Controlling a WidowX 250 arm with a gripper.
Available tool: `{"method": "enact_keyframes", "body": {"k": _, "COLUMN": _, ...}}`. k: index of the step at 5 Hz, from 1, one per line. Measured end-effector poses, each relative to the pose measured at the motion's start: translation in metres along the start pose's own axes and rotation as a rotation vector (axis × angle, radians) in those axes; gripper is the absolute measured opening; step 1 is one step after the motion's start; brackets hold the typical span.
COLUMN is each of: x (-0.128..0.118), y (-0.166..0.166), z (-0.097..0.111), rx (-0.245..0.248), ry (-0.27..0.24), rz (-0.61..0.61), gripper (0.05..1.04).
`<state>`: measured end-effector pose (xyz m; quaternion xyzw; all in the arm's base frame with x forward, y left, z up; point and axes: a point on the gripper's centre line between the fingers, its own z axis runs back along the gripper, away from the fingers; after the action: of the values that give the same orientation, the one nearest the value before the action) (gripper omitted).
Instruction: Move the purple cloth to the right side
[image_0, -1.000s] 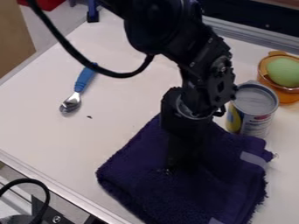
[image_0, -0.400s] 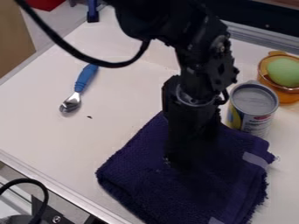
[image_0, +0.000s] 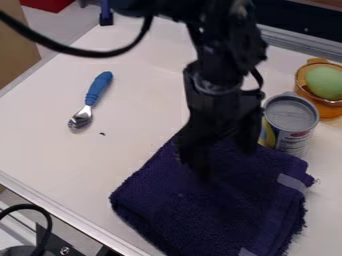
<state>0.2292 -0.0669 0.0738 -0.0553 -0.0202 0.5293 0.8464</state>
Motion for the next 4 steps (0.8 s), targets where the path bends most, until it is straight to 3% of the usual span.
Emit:
{"method": "enact_keyframes", "body": {"k": 1, "x": 0.015, "y": -0.001, "z": 0.008, "rx": 0.007, "ry": -0.035, "rz": -0.221, "gripper": 0.999}}
{"method": "enact_keyframes", "body": {"k": 2, "x": 0.034, "y": -0.004, "z": 0.016, "rx": 0.033, "ry": -0.118, "rz": -0.476, "gripper": 0.999}}
{"method": "enact_keyframes", "body": {"k": 3, "x": 0.052, "y": -0.003, "z": 0.018, "rx": 0.057, "ry": -0.176, "rz": -0.648, "gripper": 0.999}}
{"method": "enact_keyframes", "body": {"k": 4, "x": 0.073, "y": 0.003, "z": 0.018, "rx": 0.063, "ry": -0.214, "rz": -0.689, "gripper": 0.999}}
